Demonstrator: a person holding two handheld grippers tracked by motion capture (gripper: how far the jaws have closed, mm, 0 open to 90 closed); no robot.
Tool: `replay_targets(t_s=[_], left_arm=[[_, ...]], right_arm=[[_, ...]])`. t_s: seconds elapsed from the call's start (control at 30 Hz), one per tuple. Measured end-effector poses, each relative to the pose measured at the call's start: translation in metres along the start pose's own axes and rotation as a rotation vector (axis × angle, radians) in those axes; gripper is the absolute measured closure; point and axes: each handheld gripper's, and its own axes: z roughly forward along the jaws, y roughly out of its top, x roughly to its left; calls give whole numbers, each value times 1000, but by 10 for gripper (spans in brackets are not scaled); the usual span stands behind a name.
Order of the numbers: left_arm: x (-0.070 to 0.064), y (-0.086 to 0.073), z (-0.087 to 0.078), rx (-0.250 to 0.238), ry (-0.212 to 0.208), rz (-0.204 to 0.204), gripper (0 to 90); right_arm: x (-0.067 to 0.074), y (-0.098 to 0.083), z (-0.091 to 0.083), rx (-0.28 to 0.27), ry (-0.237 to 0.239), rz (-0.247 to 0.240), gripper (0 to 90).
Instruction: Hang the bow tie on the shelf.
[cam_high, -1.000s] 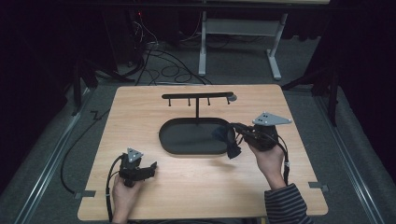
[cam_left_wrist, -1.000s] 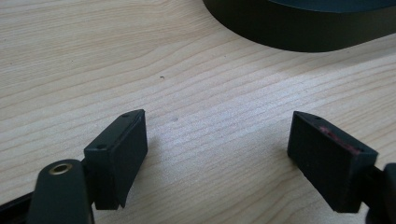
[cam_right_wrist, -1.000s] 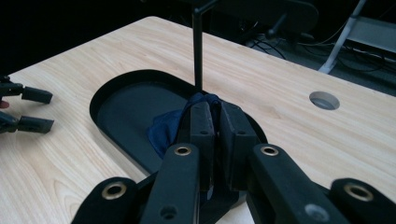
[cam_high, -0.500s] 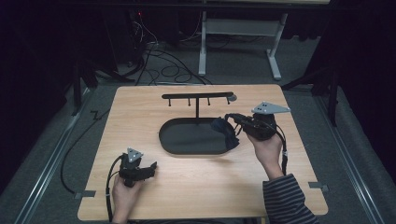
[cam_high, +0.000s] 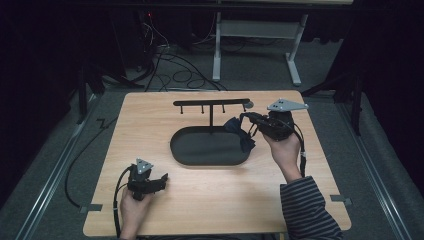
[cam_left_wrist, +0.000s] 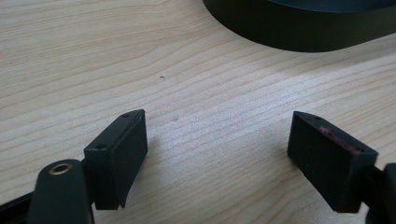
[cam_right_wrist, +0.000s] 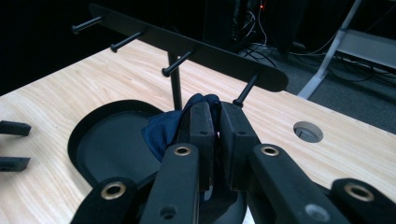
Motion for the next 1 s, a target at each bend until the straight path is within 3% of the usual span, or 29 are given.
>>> replay_targets(t_s=[0.57,1.0], left_arm=[[0,0,0,0,0,0,205],[0,0,0,0,0,0,205]], right_arm=[[-13,16,16,14,-17,19,855],[-24,13,30,33,-46,48,862]])
